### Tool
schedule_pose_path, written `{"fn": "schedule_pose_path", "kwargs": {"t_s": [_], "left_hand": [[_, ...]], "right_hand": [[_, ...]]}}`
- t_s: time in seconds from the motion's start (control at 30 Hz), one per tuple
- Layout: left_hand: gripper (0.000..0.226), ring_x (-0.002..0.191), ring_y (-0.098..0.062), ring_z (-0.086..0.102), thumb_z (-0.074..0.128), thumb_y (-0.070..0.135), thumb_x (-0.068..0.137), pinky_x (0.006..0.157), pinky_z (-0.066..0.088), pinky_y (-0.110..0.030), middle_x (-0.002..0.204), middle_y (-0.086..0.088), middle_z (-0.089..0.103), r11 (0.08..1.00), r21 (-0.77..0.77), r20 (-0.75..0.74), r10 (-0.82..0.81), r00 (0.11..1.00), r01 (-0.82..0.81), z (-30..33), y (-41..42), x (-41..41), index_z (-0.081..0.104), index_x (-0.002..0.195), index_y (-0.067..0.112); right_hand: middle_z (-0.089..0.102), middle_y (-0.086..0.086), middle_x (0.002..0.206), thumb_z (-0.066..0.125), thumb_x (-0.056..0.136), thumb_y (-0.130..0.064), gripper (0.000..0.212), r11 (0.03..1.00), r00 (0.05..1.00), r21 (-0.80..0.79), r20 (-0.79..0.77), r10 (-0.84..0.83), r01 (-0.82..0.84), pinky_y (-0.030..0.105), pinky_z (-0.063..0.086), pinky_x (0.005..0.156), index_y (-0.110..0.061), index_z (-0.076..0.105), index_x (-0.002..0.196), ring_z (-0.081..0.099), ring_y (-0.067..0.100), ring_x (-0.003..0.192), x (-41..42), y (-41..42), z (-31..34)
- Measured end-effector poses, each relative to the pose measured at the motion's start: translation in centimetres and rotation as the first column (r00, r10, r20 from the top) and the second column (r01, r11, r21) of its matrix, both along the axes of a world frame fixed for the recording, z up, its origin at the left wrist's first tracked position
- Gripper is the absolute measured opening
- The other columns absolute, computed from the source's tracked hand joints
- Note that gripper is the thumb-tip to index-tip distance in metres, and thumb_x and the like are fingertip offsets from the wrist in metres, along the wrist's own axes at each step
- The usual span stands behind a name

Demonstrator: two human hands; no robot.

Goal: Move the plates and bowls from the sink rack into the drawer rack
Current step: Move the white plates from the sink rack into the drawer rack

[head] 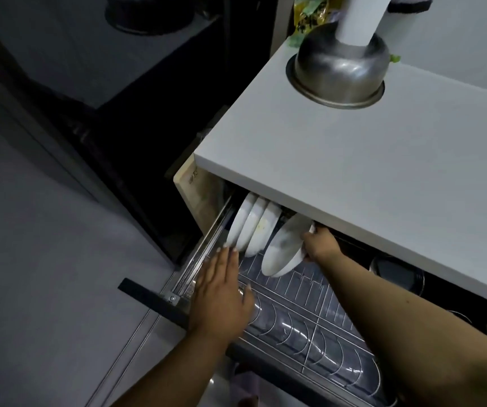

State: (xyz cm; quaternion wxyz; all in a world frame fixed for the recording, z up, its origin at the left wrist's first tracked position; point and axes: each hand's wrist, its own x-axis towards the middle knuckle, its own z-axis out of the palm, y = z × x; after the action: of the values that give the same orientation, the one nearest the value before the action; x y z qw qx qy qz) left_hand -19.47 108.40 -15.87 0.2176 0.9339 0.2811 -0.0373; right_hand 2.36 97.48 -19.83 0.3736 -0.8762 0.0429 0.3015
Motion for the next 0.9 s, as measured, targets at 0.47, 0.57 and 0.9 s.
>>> {"fn": "schedule_pose_path", "kwargs": {"t_s": [0.47, 0.57, 0.9], "left_hand": [[0.074, 0.133, -0.028, 0.045, 0.04, 0.044, 0.077, 0.107, 0.037, -0.042, 0.144, -0.01, 0.048, 0.999, -0.046, 0.021, 0.024, 0.999, -0.023, -1.4, 0.2, -0.2, 0.038, 0.144, 0.013], [0.072, 0.129, -0.027, 0.049, 0.042, 0.043, 0.076, 0.102, 0.043, -0.044, 0.14, -0.009, 0.052, 0.999, -0.037, 0.036, 0.029, 0.999, -0.028, -1.4, 0.2, -0.1, 0.042, 0.141, 0.012], [0.075, 0.133, -0.028, 0.044, 0.04, 0.045, 0.077, 0.103, 0.043, -0.047, 0.143, -0.009, 0.049, 1.0, -0.027, 0.006, 0.003, 1.0, -0.003, -1.7, 0.2, -0.1, 0.038, 0.144, 0.011]], "right_hand": [[0.065, 0.023, 0.108, 0.059, 0.088, -0.042, 0.045, 0.996, 0.997, -0.049, -0.039, 0.067, -0.069, 0.051, 0.05, 0.093, -0.003, 0.061, 0.109, 0.062, 0.04, 0.104, 1.2, 3.8, -2.5], [0.066, 0.024, 0.108, 0.055, 0.09, -0.046, 0.05, 0.986, 0.992, -0.11, -0.026, 0.124, -0.126, 0.045, 0.049, 0.094, 0.001, 0.063, 0.106, 0.061, 0.039, 0.105, 1.2, 4.7, -2.0], [0.052, 0.019, 0.136, 0.039, 0.101, -0.037, 0.05, 0.921, 0.95, -0.258, 0.025, 0.31, -0.294, 0.032, 0.032, 0.105, 0.002, 0.049, 0.13, 0.045, 0.031, 0.13, 2.1, 6.8, -2.4]]}}
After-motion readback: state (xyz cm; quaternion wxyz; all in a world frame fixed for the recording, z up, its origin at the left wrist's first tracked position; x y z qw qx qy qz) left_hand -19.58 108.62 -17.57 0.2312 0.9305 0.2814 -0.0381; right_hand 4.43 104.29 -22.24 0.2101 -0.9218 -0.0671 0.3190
